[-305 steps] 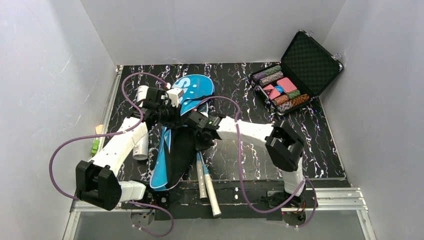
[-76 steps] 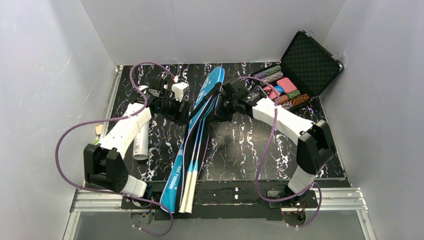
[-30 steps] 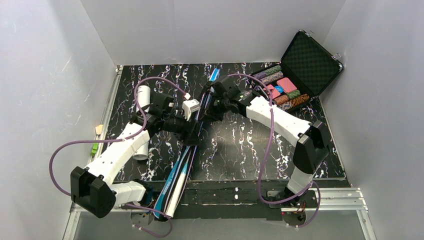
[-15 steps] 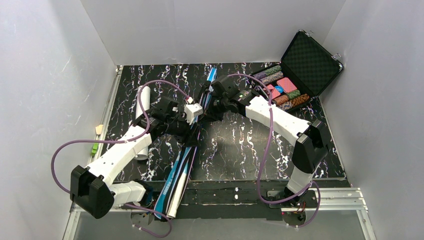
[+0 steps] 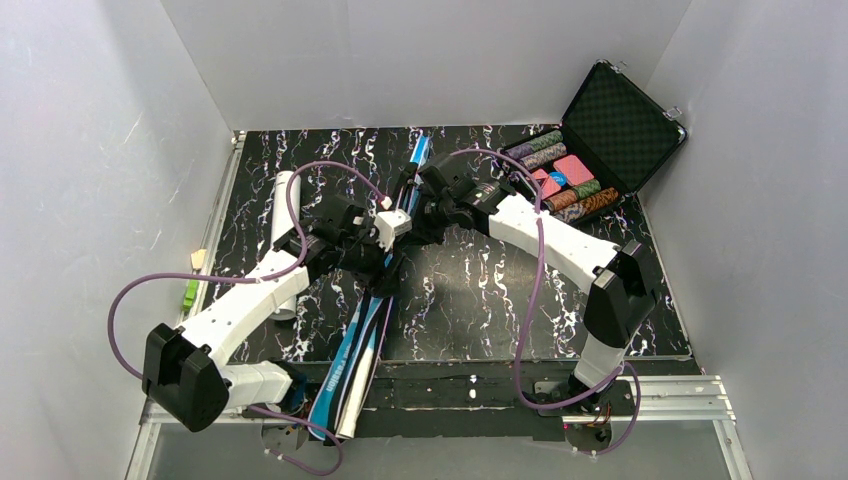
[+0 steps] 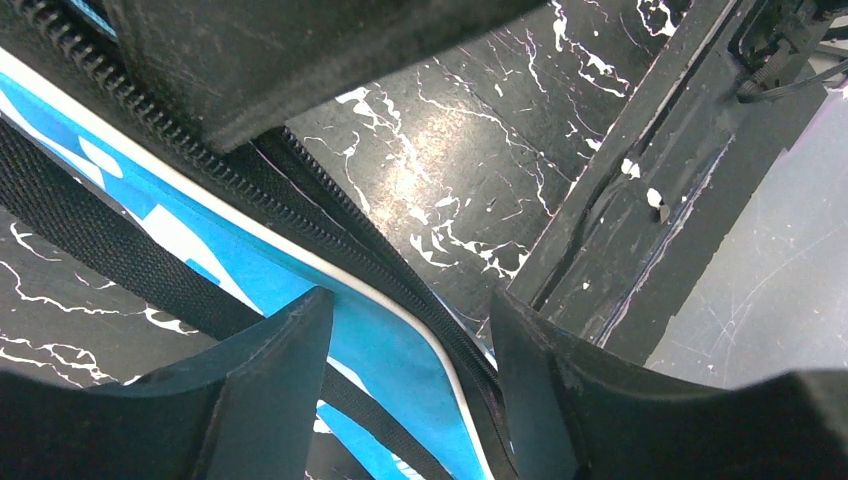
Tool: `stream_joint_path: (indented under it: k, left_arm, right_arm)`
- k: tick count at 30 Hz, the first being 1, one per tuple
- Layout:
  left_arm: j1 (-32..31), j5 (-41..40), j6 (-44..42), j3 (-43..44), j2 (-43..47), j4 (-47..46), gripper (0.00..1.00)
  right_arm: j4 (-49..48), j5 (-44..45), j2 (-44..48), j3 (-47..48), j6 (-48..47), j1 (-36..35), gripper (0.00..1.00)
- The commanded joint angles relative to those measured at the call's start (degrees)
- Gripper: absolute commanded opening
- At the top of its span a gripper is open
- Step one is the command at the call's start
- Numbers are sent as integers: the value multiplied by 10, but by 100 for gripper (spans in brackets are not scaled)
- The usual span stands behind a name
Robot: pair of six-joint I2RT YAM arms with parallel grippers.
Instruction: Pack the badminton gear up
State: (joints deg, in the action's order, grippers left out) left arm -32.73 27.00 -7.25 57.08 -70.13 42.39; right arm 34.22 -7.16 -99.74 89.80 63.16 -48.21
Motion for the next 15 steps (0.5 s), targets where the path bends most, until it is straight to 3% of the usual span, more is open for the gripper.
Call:
stream_joint_path:
  k: [1, 4, 6, 8, 12, 15]
  left_arm:
    - [-8, -23, 9, 14, 1, -7, 58]
    - [-9, -39, 15, 6, 5, -11, 60]
    - [-11, -53, 13, 3, 7, -11, 55]
    - [-17, -89, 7, 3, 4, -10, 42]
    - [-20, -155, -9, 9, -3, -2, 0]
    - [-21, -168, -15, 23, 4, 7, 0]
  right_arm:
    - [-36, -10, 46, 11, 19, -10, 1]
    - [-35, -5, 51, 10, 18, -10, 1]
    - [-35, -4, 53, 10, 18, -10, 1]
    - [-34, -4, 56, 8, 18, -10, 1]
    - [-32, -1, 68, -2, 21, -11, 1]
    - [-30, 2, 83, -17, 22, -11, 1]
